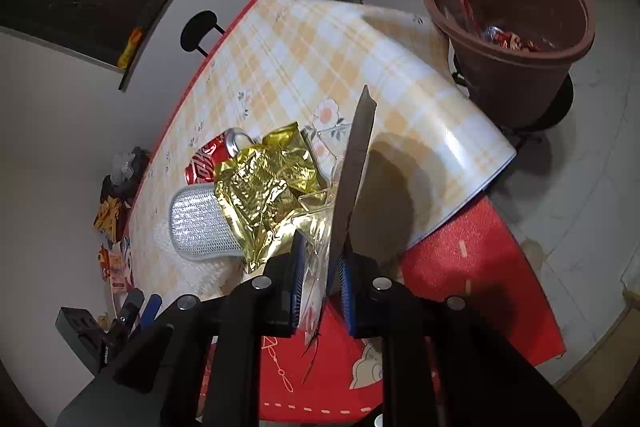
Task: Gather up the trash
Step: 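Grasp the gold foil wrapper with the left gripper while the right gripper holds the packet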
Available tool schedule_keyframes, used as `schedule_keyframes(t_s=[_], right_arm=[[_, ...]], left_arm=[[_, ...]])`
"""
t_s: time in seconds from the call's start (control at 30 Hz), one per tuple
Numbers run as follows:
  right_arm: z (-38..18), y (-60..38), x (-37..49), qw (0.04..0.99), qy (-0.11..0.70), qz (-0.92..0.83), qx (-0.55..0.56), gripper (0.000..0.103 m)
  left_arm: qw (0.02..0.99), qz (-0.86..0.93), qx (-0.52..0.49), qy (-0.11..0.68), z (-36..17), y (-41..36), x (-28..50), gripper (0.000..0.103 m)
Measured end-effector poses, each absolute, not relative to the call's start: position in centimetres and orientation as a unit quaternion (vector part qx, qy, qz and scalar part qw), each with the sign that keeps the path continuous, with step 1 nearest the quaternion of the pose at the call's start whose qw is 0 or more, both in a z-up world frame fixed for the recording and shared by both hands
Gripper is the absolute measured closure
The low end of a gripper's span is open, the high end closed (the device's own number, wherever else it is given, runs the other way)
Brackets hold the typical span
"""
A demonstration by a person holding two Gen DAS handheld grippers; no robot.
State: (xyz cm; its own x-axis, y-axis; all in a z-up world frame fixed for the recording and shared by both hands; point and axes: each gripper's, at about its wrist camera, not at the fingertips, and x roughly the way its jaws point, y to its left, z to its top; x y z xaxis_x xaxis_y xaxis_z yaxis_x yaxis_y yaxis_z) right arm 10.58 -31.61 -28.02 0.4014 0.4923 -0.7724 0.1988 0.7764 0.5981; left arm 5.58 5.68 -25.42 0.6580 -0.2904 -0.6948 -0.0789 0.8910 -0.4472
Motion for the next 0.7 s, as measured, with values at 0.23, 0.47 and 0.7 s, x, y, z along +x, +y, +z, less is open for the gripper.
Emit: schedule_keyframes(t_s=[0.23,0.47,0.7], right_arm=[[-27.4,-32.7,10.8,0.787,0.525,0.100,0.309,0.086],[-27.0,-32.9,11.2,0.793,0.519,0.114,0.298,0.086],[-27.0,-33.5,11.6,0.792,0.517,0.131,0.295,0.086]], left_arm=[[0.871,-0.056,-0.238,0.426,-26.6,5.5,6.5,0.019],[0.872,-0.090,-0.227,0.424,-26.0,3.2,7.3,0.036],[0.858,-0.160,-0.208,0.441,-26.0,-1.7,9.5,0.049]])
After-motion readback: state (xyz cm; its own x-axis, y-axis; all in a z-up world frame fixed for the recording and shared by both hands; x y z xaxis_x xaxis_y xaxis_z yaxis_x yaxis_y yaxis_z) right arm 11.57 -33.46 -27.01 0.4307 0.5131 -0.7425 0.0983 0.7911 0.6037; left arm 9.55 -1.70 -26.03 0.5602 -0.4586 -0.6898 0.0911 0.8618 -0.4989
